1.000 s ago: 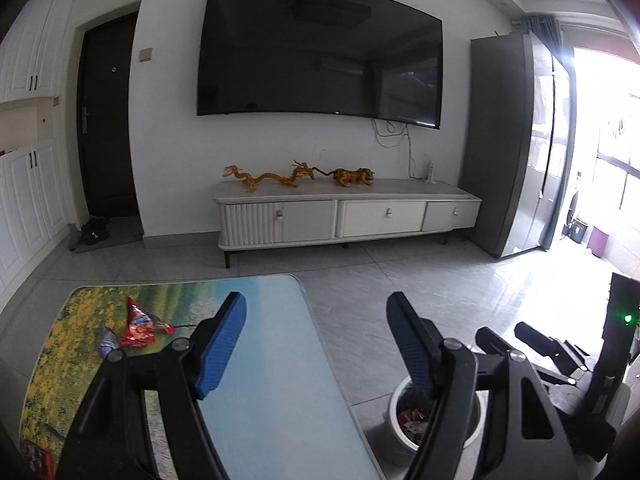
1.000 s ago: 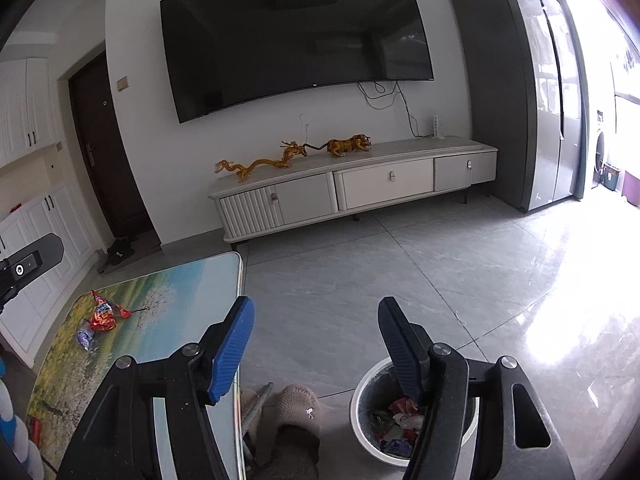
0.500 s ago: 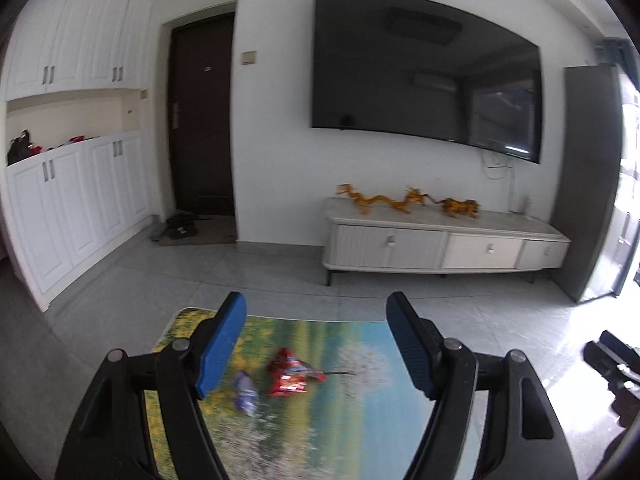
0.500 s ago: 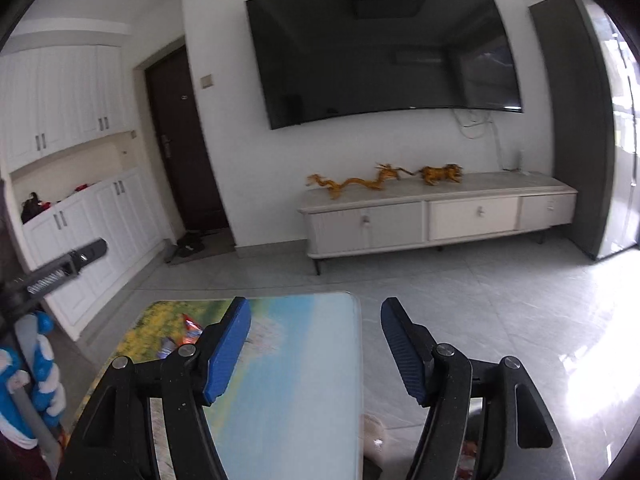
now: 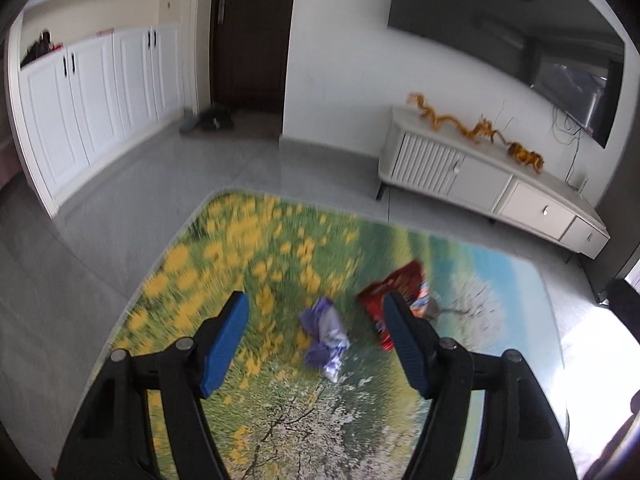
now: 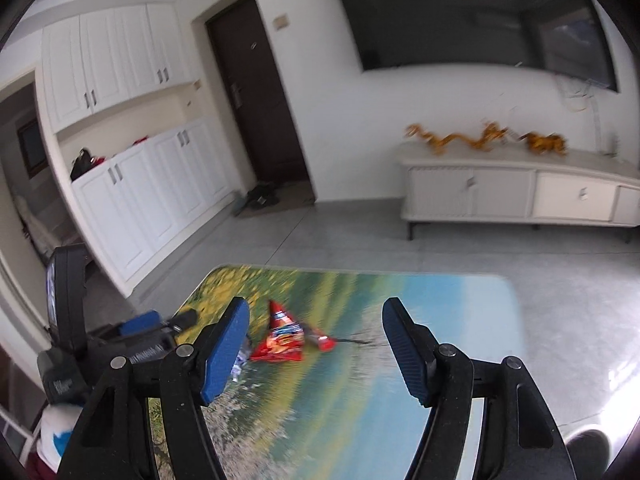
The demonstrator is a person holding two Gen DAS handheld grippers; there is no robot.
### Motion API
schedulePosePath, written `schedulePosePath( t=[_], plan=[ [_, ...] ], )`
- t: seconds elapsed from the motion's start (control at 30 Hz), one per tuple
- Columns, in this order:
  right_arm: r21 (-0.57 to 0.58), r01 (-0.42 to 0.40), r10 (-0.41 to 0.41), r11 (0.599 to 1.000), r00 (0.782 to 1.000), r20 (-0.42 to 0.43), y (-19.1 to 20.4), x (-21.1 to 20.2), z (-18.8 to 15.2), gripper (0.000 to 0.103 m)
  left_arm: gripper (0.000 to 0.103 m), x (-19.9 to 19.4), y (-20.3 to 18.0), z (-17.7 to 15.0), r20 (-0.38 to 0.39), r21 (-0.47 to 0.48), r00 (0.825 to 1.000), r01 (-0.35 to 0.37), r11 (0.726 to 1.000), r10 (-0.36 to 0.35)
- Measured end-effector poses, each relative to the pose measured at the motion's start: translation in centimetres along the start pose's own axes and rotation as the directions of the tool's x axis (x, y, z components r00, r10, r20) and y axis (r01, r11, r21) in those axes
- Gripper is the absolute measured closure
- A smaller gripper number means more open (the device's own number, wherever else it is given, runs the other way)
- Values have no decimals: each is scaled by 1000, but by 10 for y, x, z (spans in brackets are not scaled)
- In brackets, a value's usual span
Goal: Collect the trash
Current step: 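Grasp the purple wrapper with the left tool while the right tool grasps the red chip bag, then lift the purple wrapper and red chip bag and carry both over the bin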
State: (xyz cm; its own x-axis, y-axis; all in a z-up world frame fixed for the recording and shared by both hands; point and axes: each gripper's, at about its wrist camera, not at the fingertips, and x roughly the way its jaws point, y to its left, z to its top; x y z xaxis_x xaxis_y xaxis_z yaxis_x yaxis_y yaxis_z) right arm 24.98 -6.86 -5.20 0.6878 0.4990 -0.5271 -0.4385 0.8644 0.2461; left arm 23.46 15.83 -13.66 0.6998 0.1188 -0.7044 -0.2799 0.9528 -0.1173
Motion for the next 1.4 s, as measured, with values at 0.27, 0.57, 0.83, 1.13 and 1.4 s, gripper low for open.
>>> schedulePosePath(
  t=[0.27,0.57,0.83,1.13,1.4],
  plan=[
    [20,-85,87,996,991,-102,16,103,-19,36,46,50,8,-17,-91,-32,996,16,999,-19],
    [67,-129,139,989,974,-178,12,153,-28,48,59,67,5,-24,-124,-17,992,30,999,-31],
    [56,-140,149,989,965,-216,14,160,-35,81,77,71,-2,-30,-132,11,990,57,998,-55],
    [40,-111,116,993,979,-167,7,106,-35,83,82,33,-10,-34,-74,-2,992,99,995,-98],
    [40,-21,24,999,997,-76,-11,11,-42,83,83,-35,-48,-43,18,55,991,132,990,-133]
  ],
)
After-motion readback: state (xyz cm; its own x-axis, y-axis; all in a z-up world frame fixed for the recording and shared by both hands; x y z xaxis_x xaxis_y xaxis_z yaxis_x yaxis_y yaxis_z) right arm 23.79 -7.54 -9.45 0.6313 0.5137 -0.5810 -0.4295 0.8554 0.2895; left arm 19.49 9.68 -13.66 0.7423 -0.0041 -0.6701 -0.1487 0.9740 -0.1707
